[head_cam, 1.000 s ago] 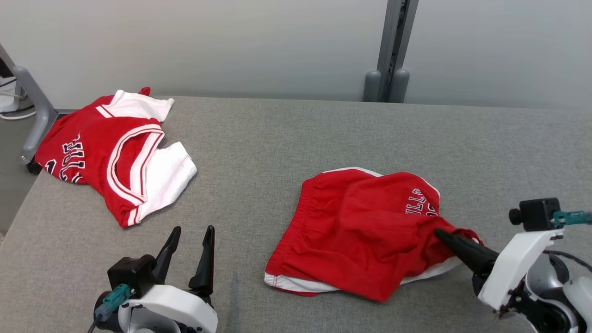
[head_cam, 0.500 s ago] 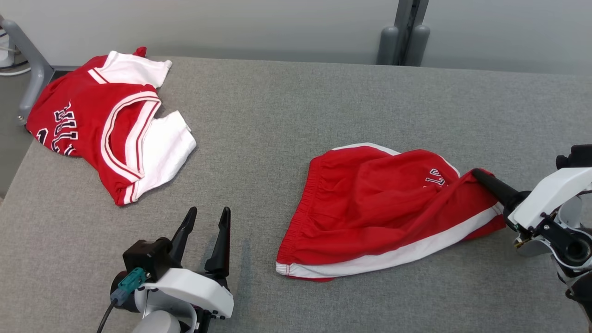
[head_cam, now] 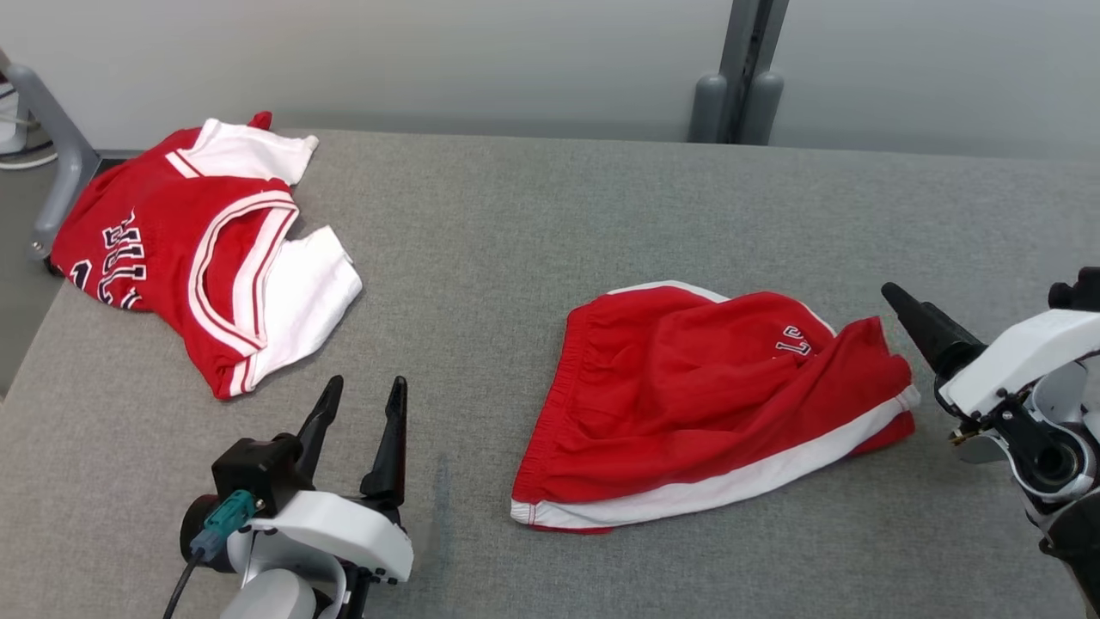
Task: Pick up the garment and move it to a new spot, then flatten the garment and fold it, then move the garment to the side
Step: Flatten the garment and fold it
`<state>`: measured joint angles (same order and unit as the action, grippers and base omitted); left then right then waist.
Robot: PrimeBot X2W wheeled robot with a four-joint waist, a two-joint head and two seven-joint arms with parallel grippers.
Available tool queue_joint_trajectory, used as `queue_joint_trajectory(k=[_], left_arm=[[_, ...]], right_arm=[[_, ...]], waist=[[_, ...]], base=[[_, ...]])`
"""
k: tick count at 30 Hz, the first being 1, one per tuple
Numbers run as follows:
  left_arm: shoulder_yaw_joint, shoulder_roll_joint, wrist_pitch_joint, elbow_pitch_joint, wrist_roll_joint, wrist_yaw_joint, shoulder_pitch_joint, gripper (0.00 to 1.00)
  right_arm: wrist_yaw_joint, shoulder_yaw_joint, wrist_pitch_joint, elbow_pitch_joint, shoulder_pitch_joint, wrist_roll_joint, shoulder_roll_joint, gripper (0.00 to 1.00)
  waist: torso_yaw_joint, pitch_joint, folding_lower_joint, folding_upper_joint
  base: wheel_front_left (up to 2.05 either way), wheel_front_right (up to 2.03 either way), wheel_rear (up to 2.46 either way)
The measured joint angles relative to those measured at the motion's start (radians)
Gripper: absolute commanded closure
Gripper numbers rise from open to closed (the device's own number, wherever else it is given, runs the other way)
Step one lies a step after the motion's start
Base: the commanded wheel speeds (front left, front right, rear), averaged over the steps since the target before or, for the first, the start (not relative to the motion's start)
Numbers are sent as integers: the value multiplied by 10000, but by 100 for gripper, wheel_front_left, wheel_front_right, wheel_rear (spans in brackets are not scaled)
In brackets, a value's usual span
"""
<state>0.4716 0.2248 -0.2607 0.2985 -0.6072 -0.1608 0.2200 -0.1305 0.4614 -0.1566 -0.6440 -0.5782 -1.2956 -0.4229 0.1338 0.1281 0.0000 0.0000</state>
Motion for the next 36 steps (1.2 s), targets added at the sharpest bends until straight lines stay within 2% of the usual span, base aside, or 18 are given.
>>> queue_joint_trajectory(k=[5, 6, 7, 8, 11, 16, 22, 28, 31, 36], left_arm=[[-209, 113, -10, -90, 40, -46, -386, 0], [-209, 113, -10, -90, 40, -46, -386, 0], [-196, 148, -10, -178, 102, 38, -522, 0], [-196, 148, -10, -178, 102, 38, -522, 0], [-98, 242, -10, -169, 203, 113, -692, 0], [-297, 481, -8, -389, 77, 35, -1093, 0], [-662, 445, -10, -970, 48, -69, -1411, 0], [-1743, -173, -25, -1942, 849, 19, -1626, 0], [-2585, -844, -27, -2426, 1649, 368, -2001, 0], [-3304, -1429, -35, -2305, 2405, 1095, -2362, 0]], right_arm=[[-2, 491, 1745, 1292, 767, 326, -359, 0], [-2, 491, 1745, 1292, 767, 326, -359, 0], [-2, 667, 2428, 1850, 1159, 414, -512, 0], [-2, 667, 2428, 1850, 1159, 414, -512, 0], [-2, 792, 3547, 2447, 1821, 608, -713, 0], [0, 493, 4138, 2903, 2834, 1492, -606, 0], [0, -1409, 4182, 3722, 4153, 4140, 401, 0], [-2, -2525, 4182, 4498, 4983, 6491, 1308, 0], [-2, -3338, 4182, 4961, 5220, 7726, 1856, 0], [-2, -3733, 4182, 5235, 5478, 8610, 2286, 0]], waist=[[-326, -441, 0, 0], [-326, -441, 0, 0], [-489, -586, 0, 0], [-489, -586, 0, 0], [-693, -827, 0, 0], [-993, -1220, 0, 0], [-1310, -1357, 0, 0], [-1395, -1265, 0, 0], [-1403, -1163, 0, 0], [-1381, -1088, 0, 0]], base=[[0, 0, 0], [0, 0, 0], [0, 0, 0], [0, 0, 0], [0, 0, 0], [0, 0, 0], [0, 0, 0], [0, 0, 0], [0, 0, 0], [0, 0, 0]])
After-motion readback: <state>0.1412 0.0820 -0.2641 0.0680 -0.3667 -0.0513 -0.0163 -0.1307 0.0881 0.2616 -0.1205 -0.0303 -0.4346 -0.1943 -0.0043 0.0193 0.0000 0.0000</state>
